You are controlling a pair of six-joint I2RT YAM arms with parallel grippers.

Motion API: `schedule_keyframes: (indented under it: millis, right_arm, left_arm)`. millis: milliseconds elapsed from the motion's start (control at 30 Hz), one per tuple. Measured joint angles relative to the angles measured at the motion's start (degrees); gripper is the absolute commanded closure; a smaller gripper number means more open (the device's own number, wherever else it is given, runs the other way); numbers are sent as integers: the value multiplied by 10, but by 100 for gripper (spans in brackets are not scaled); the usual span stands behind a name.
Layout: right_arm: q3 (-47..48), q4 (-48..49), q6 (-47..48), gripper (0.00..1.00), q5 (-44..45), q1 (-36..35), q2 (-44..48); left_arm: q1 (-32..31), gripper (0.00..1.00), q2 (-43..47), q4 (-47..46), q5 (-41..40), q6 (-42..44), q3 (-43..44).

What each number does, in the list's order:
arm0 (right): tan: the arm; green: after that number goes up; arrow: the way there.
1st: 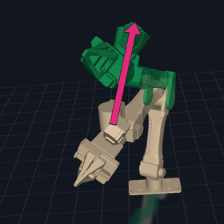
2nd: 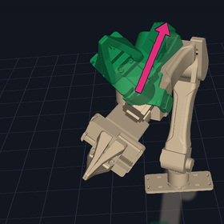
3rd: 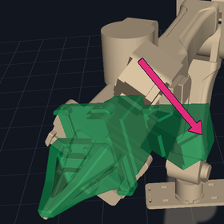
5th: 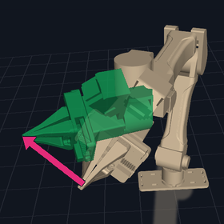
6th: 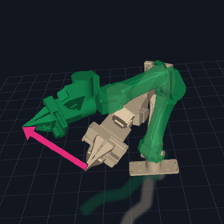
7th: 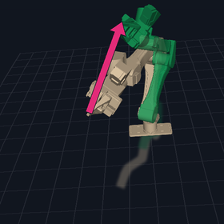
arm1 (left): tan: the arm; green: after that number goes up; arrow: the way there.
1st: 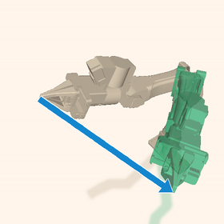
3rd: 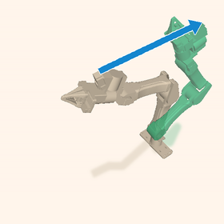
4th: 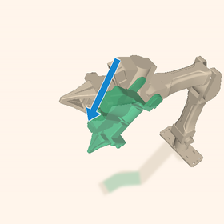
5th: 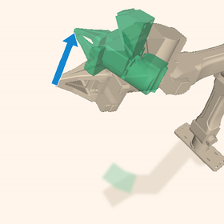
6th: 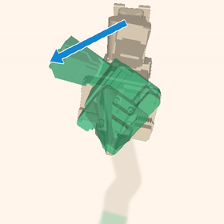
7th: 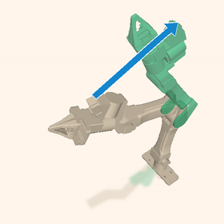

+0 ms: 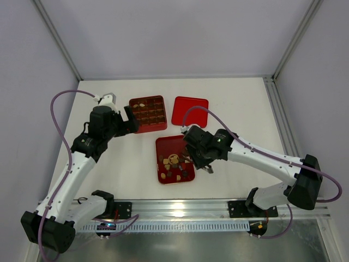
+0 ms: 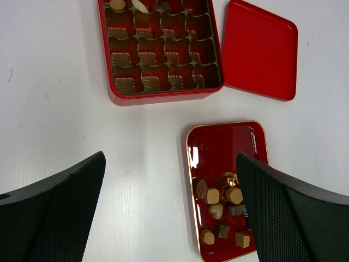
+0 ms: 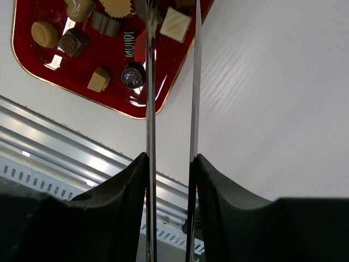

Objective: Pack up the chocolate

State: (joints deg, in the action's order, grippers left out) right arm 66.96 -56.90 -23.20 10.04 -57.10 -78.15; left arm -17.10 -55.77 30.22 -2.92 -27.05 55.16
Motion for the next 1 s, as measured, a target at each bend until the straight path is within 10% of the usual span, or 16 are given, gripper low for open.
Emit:
schedule_keyframes:
  millis: [1000]
  right_arm:
    - [25,10,19,66,-55,40,-32]
  left_arm:
    - [0,0,0,0,0,0,0]
